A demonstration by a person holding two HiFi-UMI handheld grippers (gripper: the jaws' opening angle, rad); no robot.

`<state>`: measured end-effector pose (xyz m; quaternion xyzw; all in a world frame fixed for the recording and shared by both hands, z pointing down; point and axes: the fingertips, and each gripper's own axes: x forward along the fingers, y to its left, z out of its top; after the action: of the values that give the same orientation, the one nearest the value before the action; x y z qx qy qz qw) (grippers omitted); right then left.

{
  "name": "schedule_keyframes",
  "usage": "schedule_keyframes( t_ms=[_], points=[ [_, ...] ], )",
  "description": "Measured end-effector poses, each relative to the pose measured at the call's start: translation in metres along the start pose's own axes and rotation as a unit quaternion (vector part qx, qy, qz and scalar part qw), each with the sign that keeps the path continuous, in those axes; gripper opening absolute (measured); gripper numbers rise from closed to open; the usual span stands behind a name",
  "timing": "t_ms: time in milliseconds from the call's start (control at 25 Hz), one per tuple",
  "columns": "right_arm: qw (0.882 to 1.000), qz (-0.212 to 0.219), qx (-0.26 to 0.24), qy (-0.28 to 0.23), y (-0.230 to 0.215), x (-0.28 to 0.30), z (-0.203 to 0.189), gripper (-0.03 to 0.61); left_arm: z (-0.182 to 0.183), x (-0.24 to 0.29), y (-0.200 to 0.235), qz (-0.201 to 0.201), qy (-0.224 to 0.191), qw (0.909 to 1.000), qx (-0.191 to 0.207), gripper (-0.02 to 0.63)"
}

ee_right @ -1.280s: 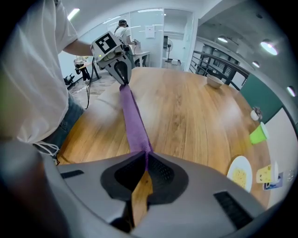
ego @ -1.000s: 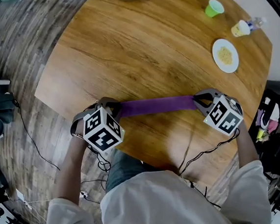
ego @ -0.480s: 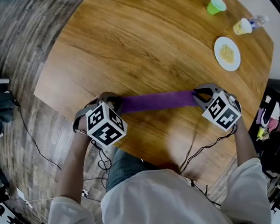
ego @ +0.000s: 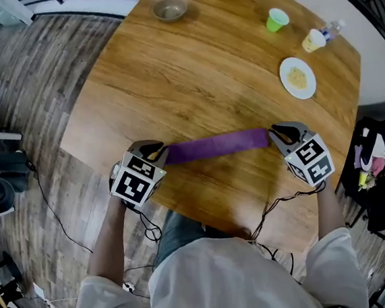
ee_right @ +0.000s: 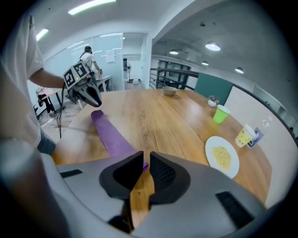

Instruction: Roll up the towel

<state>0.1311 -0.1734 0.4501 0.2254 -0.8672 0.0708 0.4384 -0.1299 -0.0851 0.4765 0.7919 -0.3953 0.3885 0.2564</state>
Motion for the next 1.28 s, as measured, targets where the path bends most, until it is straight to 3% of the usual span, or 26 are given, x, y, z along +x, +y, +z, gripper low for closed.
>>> schedule_keyframes(
  t_ms=[120,200,360,560,640,760,880,1080,1280],
  points=[
    [0.997,-0.052,0.043,-0.036,0.001,-0.033,0.006,0.044,0.013,-0.022,0.0,0.001,-0.041,0.9989,-0.024,0.044],
    [0.987,-0.107,0.093,-0.079,-0.004,-0.06,0.012,0.038,0.028,-0.039,0.008,0.01,-0.078,0.9965,-0.03,0.043],
    [0.943,-0.228,0.182,-0.16,-0.013,-0.118,0.016,0.013,0.073,-0.075,0.026,0.047,-0.174,0.9826,-0.045,0.032],
    [0.885,-0.321,0.247,-0.231,-0.003,-0.173,0.017,0.002,0.113,-0.121,0.045,0.086,-0.293,0.9444,-0.123,0.005],
    [0.866,-0.35,0.259,-0.247,0.003,-0.188,0.013,0.002,0.122,-0.133,0.047,0.102,-0.323,0.9307,-0.138,0.005],
    [0.832,-0.392,0.284,-0.271,0.012,-0.204,0.002,0.002,0.129,-0.148,0.045,0.14,-0.36,0.9136,-0.128,0.005],
    [0.808,-0.419,0.299,-0.285,0.023,-0.209,-0.006,0.001,0.13,-0.152,0.043,0.186,-0.371,0.9031,-0.111,0.005],
    [0.806,-0.421,0.304,-0.284,0.029,-0.207,-0.01,0.0,0.129,-0.139,0.039,0.183,-0.352,0.9087,-0.128,0.003],
    [0.828,-0.44,0.249,-0.244,0.03,-0.211,-0.005,-0.002,0.132,-0.146,0.032,0.182,-0.365,0.9049,-0.121,0.003]
  ],
)
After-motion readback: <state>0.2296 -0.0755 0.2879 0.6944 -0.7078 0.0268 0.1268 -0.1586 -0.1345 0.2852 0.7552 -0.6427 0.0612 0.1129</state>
